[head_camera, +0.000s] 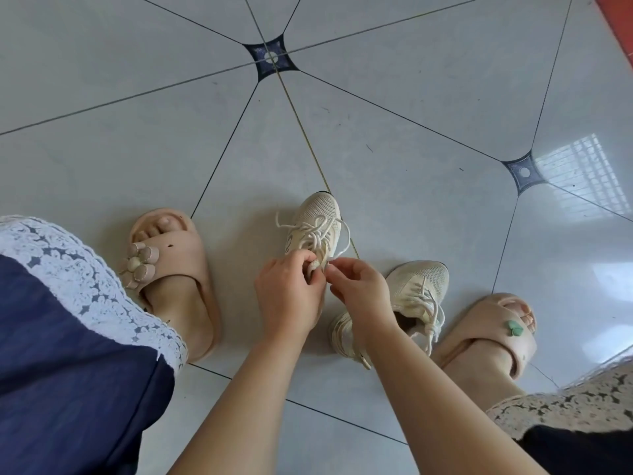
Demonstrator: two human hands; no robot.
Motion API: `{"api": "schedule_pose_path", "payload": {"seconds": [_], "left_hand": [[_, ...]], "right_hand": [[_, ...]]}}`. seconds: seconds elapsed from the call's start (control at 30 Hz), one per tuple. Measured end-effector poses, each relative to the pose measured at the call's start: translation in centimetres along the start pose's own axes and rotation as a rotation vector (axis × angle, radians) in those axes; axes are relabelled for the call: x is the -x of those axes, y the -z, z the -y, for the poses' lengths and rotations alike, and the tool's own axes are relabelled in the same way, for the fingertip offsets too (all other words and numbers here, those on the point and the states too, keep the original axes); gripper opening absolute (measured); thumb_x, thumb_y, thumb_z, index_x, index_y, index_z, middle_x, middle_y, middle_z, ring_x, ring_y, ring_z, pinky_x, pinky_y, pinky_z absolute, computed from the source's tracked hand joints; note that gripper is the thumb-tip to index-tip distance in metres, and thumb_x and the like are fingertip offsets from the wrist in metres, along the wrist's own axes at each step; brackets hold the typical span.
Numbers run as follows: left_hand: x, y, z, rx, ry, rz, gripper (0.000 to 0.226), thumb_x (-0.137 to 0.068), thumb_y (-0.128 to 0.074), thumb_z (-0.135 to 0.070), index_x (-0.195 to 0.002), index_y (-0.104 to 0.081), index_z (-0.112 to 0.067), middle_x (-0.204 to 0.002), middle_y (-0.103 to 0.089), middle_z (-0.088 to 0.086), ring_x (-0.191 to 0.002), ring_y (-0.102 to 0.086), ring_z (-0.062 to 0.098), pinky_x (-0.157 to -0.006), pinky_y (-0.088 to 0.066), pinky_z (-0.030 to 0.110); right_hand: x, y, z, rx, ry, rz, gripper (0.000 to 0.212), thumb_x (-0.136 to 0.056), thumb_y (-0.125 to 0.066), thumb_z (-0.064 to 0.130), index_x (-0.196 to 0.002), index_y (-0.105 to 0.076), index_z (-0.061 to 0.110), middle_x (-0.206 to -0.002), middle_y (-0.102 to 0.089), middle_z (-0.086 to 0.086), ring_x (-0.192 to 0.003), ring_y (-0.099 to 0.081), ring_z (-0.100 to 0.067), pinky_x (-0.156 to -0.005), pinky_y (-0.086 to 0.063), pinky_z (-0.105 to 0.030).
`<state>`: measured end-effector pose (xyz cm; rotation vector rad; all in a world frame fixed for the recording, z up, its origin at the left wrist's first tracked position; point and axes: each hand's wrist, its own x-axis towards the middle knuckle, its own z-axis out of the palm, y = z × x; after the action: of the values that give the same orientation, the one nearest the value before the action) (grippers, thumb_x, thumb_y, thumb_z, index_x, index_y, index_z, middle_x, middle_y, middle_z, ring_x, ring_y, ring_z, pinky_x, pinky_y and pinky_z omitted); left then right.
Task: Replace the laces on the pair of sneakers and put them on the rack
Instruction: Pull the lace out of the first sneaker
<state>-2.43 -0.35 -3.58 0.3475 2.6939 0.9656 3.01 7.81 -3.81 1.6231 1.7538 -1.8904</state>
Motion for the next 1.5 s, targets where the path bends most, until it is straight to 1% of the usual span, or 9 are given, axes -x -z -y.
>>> {"api": "schedule_pose_path", "payload": {"seconds": [0.13,0.33,0.6,0.8,0.97,1.03,1.17,1.37,1.5], "left_hand": [[0.0,-0.3,0.0,-0.039,-0.022,0.025,0.014,-0.07,-0.072,-0.009,-0.084,-0.07,-0.009,-0.073,-0.071,0.009,-0.071,-0.06,0.034,-0.067,-0.045,0.036],[0.0,-0.4,-0.2,-0.072,-0.008,0.071,0.017,-0.078,-0.069,-0.023,-0.091,-0.071,-0.012,-0.077,-0.071,0.007,-0.077,-0.056,0.033,-0.068,-0.036,0.032],[-0.2,-0.6,-0.2,-0.056,0.005,0.067,0.015,-0.075,-0.069,-0.014,-0.089,-0.071,-0.011,-0.079,-0.071,0.008,-0.076,-0.058,0.034,-0.07,-0.04,0.034],[-0.1,-0.5,-0.4,-0.062,0.045,0.073,0.015,-0.073,-0.065,-0.008,-0.087,-0.071,-0.01,-0.077,-0.07,0.009,-0.076,-0.057,0.033,-0.072,-0.039,0.036],[0.0,-0.5,-0.7,-0.051,0.034,0.091,0.018,-0.073,-0.065,-0.009,-0.09,-0.071,-0.011,-0.08,-0.071,0.007,-0.08,-0.058,0.031,-0.075,-0.039,0.035],[-0.1,-0.5,-0.6,-0.045,0.04,0.09,0.017,-0.074,-0.065,-0.009,-0.09,-0.071,-0.01,-0.078,-0.071,0.008,-0.078,-0.057,0.031,-0.073,-0.039,0.034],[-0.1,-0.5,-0.5,-0.044,0.011,0.085,0.013,-0.072,-0.069,-0.013,-0.085,-0.071,-0.011,-0.072,-0.07,0.008,-0.072,-0.057,0.032,-0.069,-0.038,0.034],[-0.1,-0.6,-0.3,-0.048,0.035,0.069,0.012,-0.069,-0.073,-0.011,-0.081,-0.07,-0.01,-0.068,-0.069,0.007,-0.069,-0.058,0.031,-0.068,-0.04,0.035],[-0.4,-0.5,-0.2,-0.001,0.089,-0.011,0.013,-0.065,-0.073,-0.002,-0.076,-0.069,-0.007,-0.063,-0.066,0.009,-0.063,-0.058,0.034,-0.064,-0.044,0.035]], "right_hand": [[-0.2,-0.4,0.3,0.04,0.04,-0.068,0.008,-0.078,-0.069,0.027,-0.076,-0.066,0.019,-0.077,-0.07,-0.002,-0.077,-0.065,-0.02,-0.082,-0.053,-0.042],[-1.5,1.0,2.0,-0.031,0.03,-0.063,0.013,-0.078,-0.063,0.015,-0.066,-0.062,0.02,-0.066,-0.062,0.006,-0.069,-0.06,-0.01,-0.067,-0.054,-0.025],[-0.9,0.2,1.2,-0.078,-0.054,-0.063,0.007,-0.078,-0.068,0.011,-0.073,-0.065,0.014,-0.062,-0.066,0.004,-0.066,-0.064,-0.013,-0.067,-0.053,-0.027],[-2.9,5.0,5.2,-0.547,-0.099,-0.244,0.033,-0.095,-0.036,-0.003,-0.066,-0.048,0.007,-0.051,-0.059,-0.002,-0.044,-0.059,-0.009,-0.048,-0.053,-0.024],[-4.2,7.5,8.1,-0.709,-0.042,-0.25,0.022,-0.094,-0.041,-0.004,-0.079,-0.054,0.007,-0.06,-0.053,-0.003,-0.038,-0.049,-0.008,-0.042,-0.043,-0.017],[-3.6,5.9,6.9,-0.421,-0.012,-0.194,0.006,-0.093,-0.052,0.006,-0.097,-0.054,0.01,-0.076,-0.061,-0.005,-0.055,-0.056,-0.01,-0.056,-0.049,-0.023],[-1.8,2.5,2.9,-0.046,-0.068,-0.108,0.052,-0.081,-0.068,0.022,-0.126,-0.042,0.014,-0.097,-0.061,0.0,-0.08,-0.06,-0.012,-0.085,-0.049,-0.034],[-1.0,0.7,1.4,0.472,0.184,-0.095,0.002,-0.082,-0.066,0.021,-0.083,-0.065,0.023,-0.062,-0.059,0.013,-0.061,-0.054,-0.005,-0.054,-0.035,-0.01],[-2.1,5.1,3.8,0.248,0.143,-0.01,0.031,-0.081,-0.061,0.001,-0.064,-0.071,0.024,-0.06,-0.068,0.006,-0.055,-0.06,-0.005,-0.055,-0.048,-0.013]]}}
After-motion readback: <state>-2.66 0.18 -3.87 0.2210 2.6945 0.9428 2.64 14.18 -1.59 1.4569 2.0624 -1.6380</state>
